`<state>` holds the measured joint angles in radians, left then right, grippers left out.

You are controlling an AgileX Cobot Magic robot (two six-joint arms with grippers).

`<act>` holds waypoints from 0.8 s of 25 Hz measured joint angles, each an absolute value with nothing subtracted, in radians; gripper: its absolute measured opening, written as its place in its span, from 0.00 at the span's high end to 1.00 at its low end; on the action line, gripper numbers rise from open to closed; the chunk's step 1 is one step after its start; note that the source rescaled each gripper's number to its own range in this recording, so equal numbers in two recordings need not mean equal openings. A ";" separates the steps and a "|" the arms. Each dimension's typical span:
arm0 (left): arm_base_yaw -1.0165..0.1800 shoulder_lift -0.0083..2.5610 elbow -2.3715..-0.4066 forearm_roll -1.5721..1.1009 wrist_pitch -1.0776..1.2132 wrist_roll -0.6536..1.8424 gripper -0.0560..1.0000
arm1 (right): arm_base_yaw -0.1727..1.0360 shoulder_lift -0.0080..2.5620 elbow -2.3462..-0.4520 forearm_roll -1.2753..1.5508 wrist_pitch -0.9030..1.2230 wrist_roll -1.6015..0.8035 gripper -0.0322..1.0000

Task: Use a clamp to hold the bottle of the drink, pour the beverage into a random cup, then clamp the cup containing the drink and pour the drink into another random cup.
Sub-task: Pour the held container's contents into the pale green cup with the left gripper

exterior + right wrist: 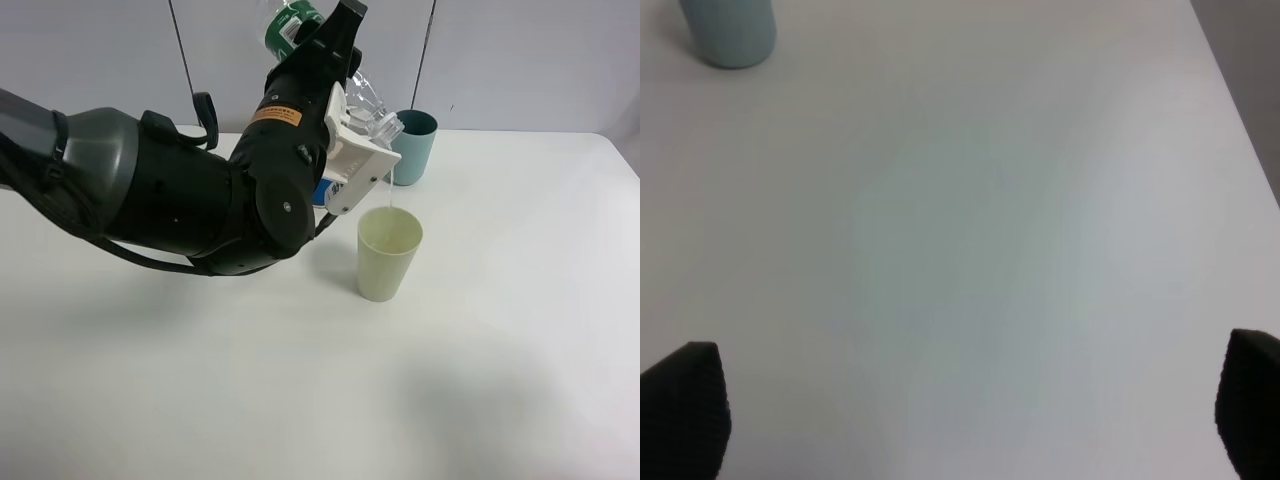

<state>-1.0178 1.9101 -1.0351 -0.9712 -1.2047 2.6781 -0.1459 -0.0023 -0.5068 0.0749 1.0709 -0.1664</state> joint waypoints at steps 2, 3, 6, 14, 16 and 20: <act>-1.018 1.910 -1.035 -0.956 -1.205 2.678 0.89 | -0.146 -0.002 -0.507 0.075 1.071 -0.166 0.00; -1.018 1.910 -1.035 -0.946 -1.205 2.678 0.89 | -0.146 -0.002 -0.507 0.075 1.071 -0.166 0.00; -1.018 1.910 -1.035 -0.921 -1.205 2.677 0.89 | -0.146 -0.002 -0.507 0.075 1.071 -0.166 0.00; -1.018 1.910 -1.035 -0.859 -1.205 2.677 0.89 | -0.146 -0.002 -0.507 0.075 1.071 -0.166 0.00; -1.018 1.910 -1.035 -0.853 -1.205 2.677 0.89 | -0.146 -0.002 -0.507 0.075 1.071 -0.166 0.00; -1.018 1.910 -1.035 -0.864 -1.205 2.657 0.89 | -0.146 -0.002 -0.507 0.075 1.071 -0.166 0.00</act>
<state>-1.0178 1.9101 -1.0351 -0.8636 -1.2047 2.6565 -0.1459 -0.0023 -0.5068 0.0749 1.0709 -0.1664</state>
